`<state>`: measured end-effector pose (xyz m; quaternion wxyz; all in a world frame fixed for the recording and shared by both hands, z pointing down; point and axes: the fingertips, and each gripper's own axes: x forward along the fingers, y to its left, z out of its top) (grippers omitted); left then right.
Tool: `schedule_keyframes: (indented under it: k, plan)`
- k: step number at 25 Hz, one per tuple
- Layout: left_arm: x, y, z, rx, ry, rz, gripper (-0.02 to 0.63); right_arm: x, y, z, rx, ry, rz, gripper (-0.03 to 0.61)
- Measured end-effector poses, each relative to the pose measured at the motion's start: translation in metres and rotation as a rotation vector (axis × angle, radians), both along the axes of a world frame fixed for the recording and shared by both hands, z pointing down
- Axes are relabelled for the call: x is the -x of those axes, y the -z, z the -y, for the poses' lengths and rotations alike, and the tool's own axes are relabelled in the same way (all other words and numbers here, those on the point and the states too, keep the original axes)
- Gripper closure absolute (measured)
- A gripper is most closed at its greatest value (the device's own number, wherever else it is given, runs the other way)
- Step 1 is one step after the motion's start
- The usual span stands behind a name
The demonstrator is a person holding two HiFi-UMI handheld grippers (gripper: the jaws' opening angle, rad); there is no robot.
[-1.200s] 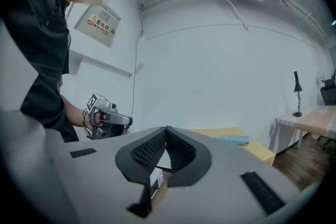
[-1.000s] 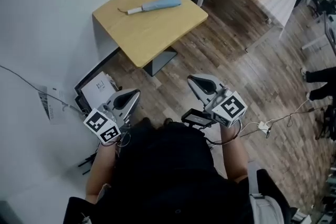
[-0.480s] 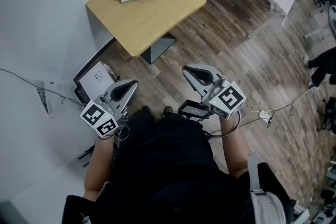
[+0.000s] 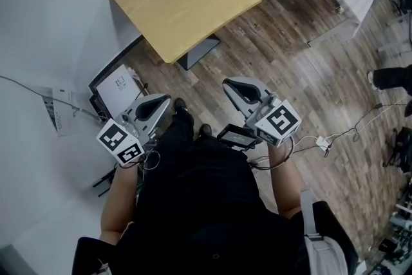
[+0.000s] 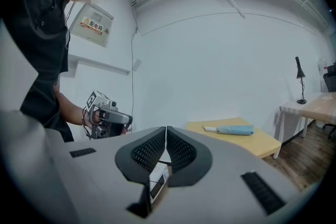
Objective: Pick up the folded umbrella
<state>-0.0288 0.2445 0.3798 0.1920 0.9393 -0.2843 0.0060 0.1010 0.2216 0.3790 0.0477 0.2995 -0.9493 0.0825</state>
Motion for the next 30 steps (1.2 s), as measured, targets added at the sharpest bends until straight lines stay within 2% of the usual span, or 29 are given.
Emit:
schedule_keyframes:
  k: [7, 20, 26, 30]
  plan:
    - [0.014, -0.007, 0.04, 0.008, -0.006, -0.031, 0.603, 0.008, 0.001, 0.035, 0.021, -0.025, -0.012, 0.558]
    - [0.057, 0.021, 0.181, -0.062, -0.067, -0.085, 0.603, 0.059, 0.031, 0.164, -0.017, -0.036, -0.091, 0.558]
    - [0.07, 0.022, 0.218, -0.027, -0.124, -0.118, 0.603, 0.062, 0.039, 0.198, -0.018, -0.102, -0.112, 0.558]
    - [0.068, 0.011, 0.236, -0.008, -0.161, -0.132, 0.603, 0.06, 0.047, 0.209, -0.015, -0.18, -0.055, 0.558]
